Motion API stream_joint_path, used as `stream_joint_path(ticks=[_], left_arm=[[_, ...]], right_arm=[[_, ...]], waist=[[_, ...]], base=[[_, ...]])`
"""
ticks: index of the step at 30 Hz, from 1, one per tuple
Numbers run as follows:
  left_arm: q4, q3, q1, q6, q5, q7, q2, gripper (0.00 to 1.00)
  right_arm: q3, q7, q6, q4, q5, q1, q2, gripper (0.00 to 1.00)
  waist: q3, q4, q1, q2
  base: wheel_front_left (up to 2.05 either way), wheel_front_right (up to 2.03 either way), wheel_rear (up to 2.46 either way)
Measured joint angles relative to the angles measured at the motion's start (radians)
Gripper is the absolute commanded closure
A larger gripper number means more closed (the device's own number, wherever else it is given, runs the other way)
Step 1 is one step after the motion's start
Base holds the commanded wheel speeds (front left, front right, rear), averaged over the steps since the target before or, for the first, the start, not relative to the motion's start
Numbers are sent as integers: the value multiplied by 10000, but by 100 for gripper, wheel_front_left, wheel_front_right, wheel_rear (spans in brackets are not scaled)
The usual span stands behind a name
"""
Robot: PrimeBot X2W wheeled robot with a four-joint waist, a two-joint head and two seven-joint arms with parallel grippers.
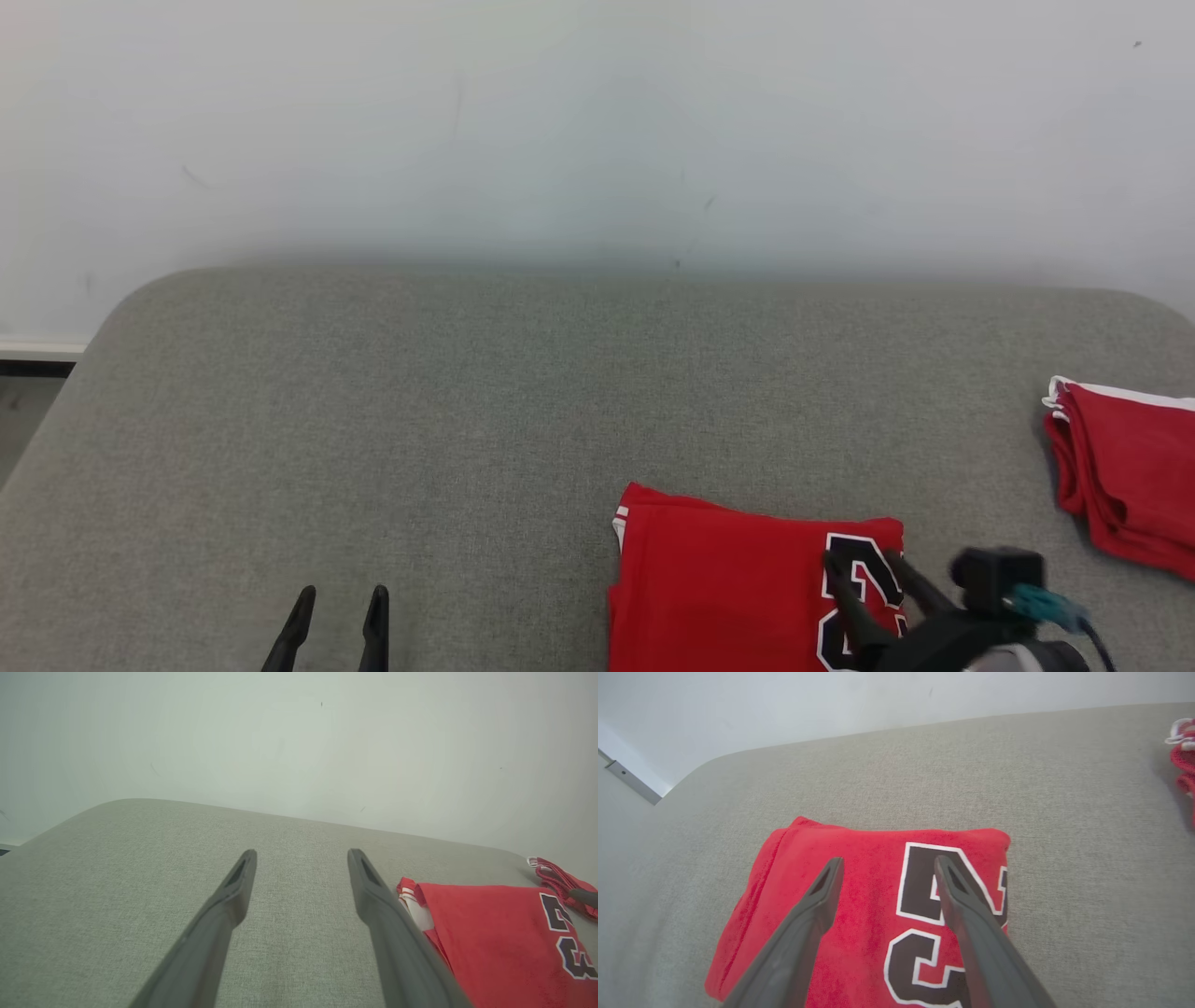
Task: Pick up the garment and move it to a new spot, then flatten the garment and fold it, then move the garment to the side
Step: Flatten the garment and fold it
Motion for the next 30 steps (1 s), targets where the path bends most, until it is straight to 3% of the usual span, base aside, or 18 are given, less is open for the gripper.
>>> stream_joint_path(ticks=[2,3,13,30], left_arm=[[2,44,10,0,21,0,-23,0],[6,169,20,0,59,0,-84,0],[157,748,383,0,506,0,-301,0],[1198,1139,757,0,654,0,-500,0]], right_arm=[[-180,-424,0,40,-15,96,-4,0],[-435,-1200,0,123,-278,307,-19,0],[-1250,-3544,0,268,-1189,884,-8,0],[-1678,-3875,0,662,-1687,1213,-12,0]], waist=[[-40,0,0,1],[-125,-9,0,0],[-573,-251,0,0],[-1069,-699,1,0]], base=[[0,0,0],[0,0,0],[0,0,0],[0,0,0]])
